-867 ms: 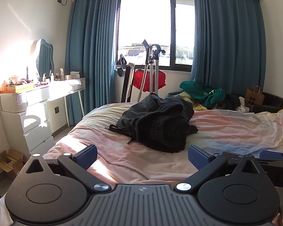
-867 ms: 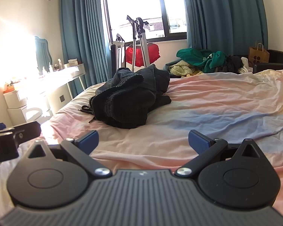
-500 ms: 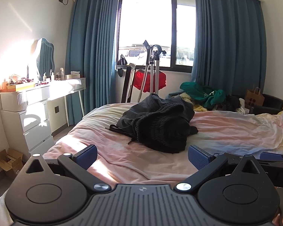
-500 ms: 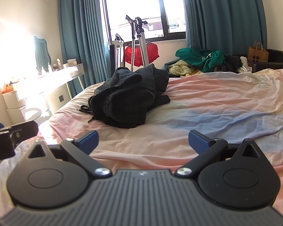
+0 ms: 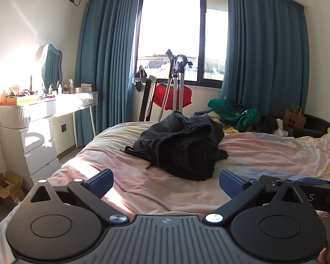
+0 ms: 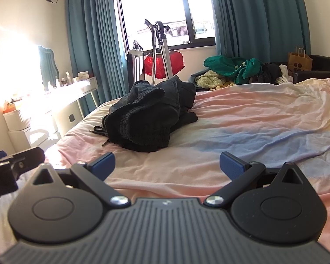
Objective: Fold clothes
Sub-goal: 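Move both grippers toward the crumpled black sweatpants on the bed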
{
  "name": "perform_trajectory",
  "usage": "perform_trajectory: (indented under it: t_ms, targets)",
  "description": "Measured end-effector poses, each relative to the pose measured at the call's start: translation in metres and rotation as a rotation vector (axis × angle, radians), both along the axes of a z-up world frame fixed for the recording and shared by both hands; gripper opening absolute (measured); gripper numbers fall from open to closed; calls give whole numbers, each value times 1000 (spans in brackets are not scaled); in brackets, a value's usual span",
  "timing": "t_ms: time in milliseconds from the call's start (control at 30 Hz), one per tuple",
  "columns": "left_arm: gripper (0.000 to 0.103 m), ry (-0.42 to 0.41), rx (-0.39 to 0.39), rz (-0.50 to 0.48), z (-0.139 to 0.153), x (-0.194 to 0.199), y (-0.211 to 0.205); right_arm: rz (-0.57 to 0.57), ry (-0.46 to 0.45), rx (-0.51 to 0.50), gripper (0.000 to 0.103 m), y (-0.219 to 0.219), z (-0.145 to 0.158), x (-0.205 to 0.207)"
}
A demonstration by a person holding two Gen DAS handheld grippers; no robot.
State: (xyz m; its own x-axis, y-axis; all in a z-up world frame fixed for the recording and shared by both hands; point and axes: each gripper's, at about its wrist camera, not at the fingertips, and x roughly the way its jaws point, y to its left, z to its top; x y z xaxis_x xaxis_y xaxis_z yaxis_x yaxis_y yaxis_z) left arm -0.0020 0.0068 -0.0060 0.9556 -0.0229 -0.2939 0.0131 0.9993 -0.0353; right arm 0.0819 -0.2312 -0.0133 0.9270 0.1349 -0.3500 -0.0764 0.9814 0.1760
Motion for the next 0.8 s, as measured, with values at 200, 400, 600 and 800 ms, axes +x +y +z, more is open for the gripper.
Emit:
perform_trajectory:
  t_ms: [200, 400, 600, 800]
  targets:
    - [103, -16, -47, -11, -2, -2, 4, 12, -11, 23, 103, -4, 3, 0]
    - [103, -28, 15, -6, 4, -4, 9, 4, -26, 37, 103, -11, 5, -2]
    - [103, -24, 72, 0, 38, -1, 14, 15, -23, 73, 102, -20, 4, -2]
    - [103, -60, 55, 33, 64, 22, 31, 52, 39, 114, 98, -24, -5, 16]
